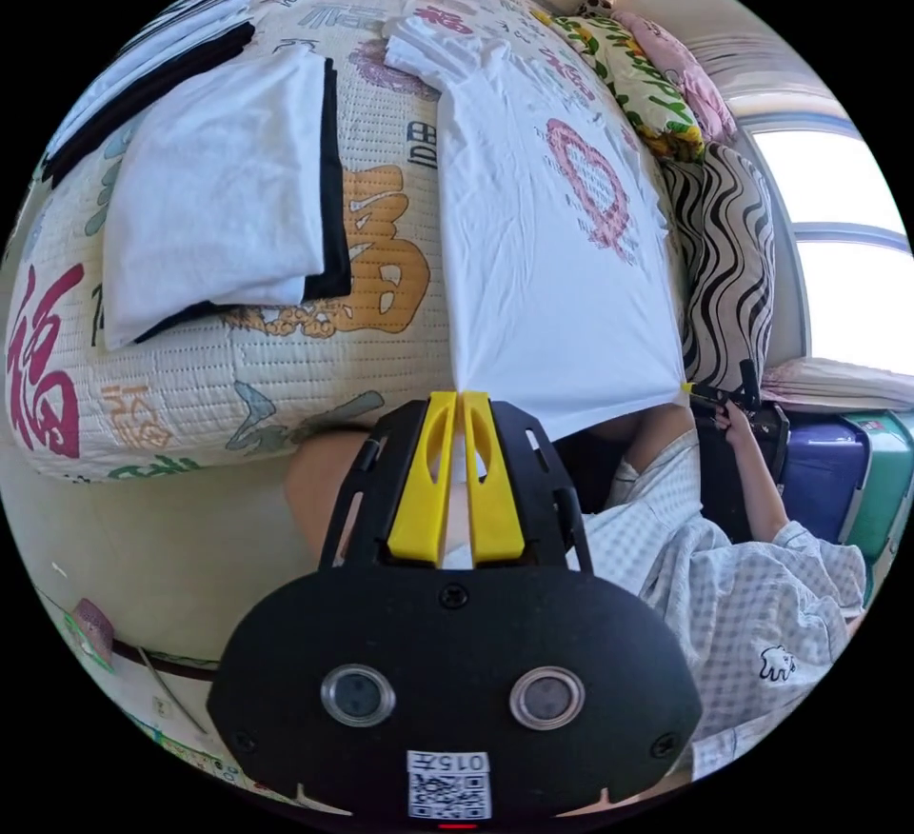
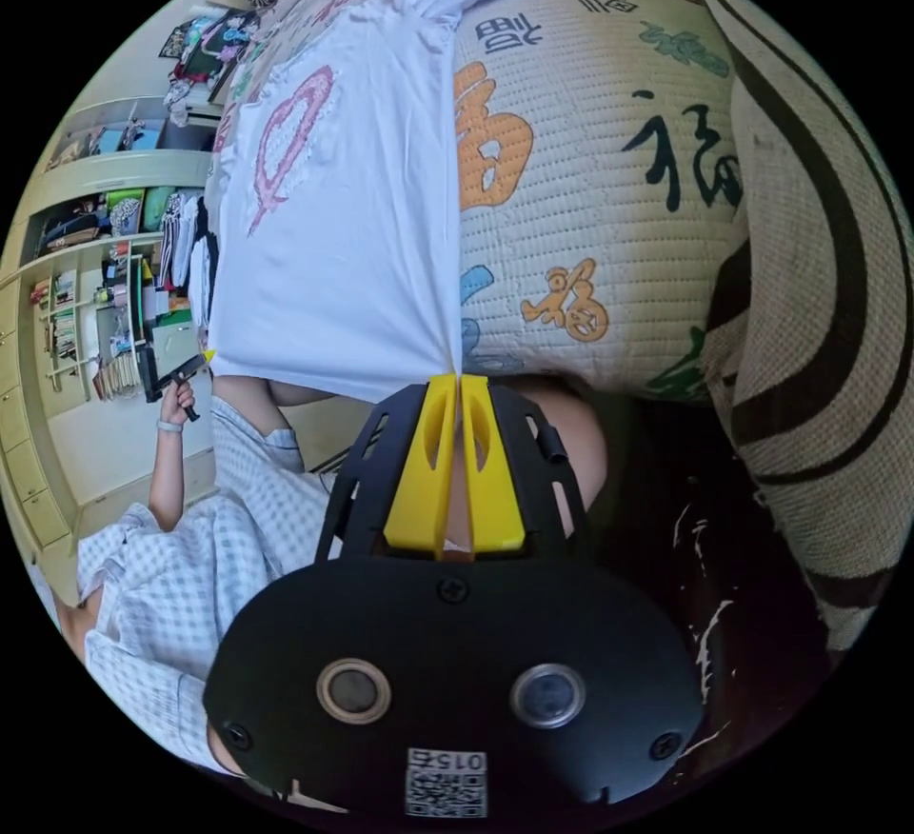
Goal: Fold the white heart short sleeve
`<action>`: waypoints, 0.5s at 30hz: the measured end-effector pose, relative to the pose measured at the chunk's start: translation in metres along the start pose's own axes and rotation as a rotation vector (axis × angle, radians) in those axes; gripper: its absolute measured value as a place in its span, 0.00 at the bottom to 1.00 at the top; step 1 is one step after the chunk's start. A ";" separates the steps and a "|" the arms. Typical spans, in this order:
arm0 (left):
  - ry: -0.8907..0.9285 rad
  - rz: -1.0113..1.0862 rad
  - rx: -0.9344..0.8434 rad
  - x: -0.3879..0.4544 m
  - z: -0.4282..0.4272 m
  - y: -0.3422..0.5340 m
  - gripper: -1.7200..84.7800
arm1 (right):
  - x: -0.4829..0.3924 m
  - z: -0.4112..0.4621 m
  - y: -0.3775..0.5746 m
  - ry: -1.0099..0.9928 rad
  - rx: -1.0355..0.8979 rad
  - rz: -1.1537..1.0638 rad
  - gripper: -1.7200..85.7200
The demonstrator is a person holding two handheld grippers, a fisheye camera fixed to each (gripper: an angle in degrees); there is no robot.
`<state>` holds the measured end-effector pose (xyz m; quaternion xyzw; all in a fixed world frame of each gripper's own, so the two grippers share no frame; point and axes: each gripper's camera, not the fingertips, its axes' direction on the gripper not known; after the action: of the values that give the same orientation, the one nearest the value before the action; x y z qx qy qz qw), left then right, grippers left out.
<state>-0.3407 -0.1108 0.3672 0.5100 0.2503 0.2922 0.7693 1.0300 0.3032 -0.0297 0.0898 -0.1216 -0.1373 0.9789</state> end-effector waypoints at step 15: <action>-0.237 0.055 0.239 0.087 0.052 0.087 0.08 | -0.043 0.028 0.103 0.107 0.496 -0.029 0.01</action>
<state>-0.2611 -0.0560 0.4587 0.6353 0.1770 0.2191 0.7191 1.0082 0.4090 0.0097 0.3360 -0.0982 -0.1122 0.9300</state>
